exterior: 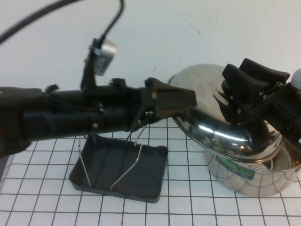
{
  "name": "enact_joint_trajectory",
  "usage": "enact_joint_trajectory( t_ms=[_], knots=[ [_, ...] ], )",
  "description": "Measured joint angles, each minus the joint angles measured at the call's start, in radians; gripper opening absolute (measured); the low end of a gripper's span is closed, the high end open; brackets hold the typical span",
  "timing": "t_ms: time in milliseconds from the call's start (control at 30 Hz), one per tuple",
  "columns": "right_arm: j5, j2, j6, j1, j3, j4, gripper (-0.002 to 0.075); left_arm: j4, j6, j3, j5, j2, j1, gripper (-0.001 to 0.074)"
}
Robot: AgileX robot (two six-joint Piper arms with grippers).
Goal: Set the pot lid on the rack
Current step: Hand over the pot lid
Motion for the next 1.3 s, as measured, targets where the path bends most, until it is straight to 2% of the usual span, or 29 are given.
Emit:
enact_joint_trajectory(
  t_ms=[633,1000,1133,1300],
  knots=[
    [0.033,0.006,-0.024,-0.002,0.000,0.039,0.0337,-0.028,-0.002,-0.011,-0.024,0.055,-0.018,0.0574],
    [0.006,0.006,-0.071,-0.002,-0.002,0.085,0.0336,0.087,-0.088,-0.014,-0.019,0.055,-0.018,0.0574],
    [0.006,0.006,-0.076,-0.002,-0.002,0.051,0.0336,0.060,-0.081,-0.014,-0.065,0.056,-0.018,0.0574],
    [0.006,0.006,-0.076,-0.002,-0.002,-0.024,0.0336,-0.007,0.016,-0.014,-0.115,0.065,-0.018,0.0574]
  ],
)
